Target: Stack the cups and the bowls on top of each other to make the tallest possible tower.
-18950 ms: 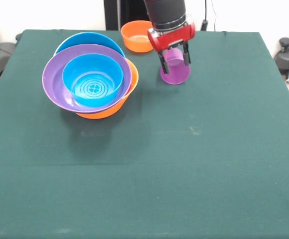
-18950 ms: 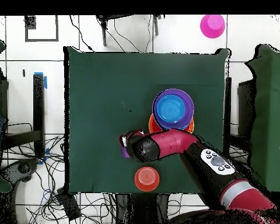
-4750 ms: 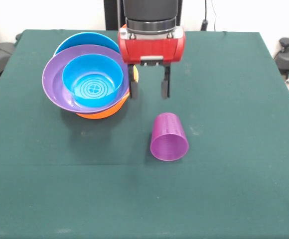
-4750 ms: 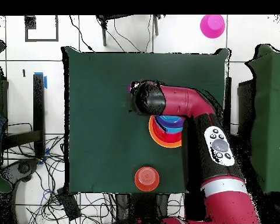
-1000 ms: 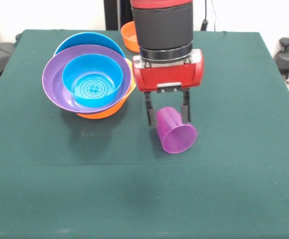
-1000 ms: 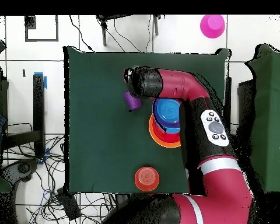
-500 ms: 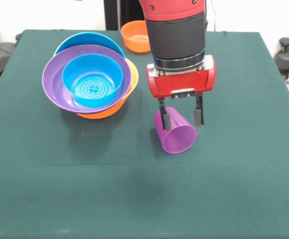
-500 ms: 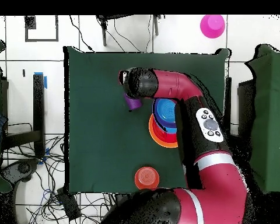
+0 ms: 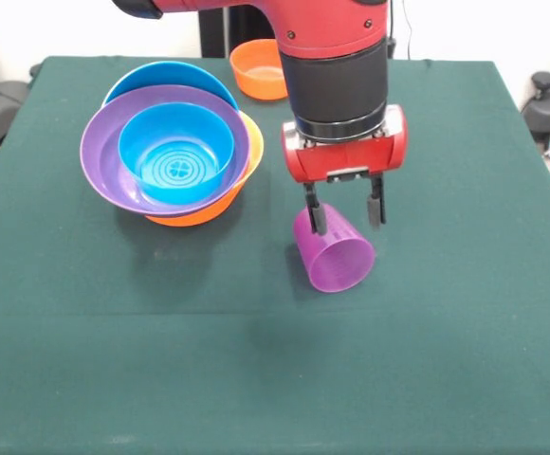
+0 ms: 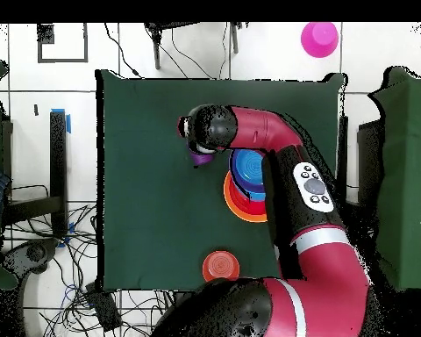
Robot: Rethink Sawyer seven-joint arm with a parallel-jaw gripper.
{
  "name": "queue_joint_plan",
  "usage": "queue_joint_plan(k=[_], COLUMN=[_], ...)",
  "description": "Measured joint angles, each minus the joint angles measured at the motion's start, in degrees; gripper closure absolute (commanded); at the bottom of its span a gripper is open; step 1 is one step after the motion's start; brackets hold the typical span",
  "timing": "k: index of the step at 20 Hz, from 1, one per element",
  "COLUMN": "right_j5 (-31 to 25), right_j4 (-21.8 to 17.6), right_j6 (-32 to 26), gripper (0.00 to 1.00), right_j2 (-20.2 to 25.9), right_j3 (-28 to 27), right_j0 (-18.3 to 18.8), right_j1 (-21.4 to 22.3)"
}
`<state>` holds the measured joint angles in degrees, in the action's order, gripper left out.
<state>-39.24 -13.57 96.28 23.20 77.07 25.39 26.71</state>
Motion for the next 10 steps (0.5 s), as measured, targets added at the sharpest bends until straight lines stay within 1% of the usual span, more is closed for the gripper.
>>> queue_joint_plan(k=[4, 10], right_j5=[-2.87, -3.77], right_j4=[0.01, 0.02], right_j6=[0.0, 0.0], gripper=[0.0, 0.0], right_j2=[0.0, 0.0], right_j3=[-0.61, -1.71], right_j0=[-0.02, -0.01], right_j1=[-0.08, -0.14])
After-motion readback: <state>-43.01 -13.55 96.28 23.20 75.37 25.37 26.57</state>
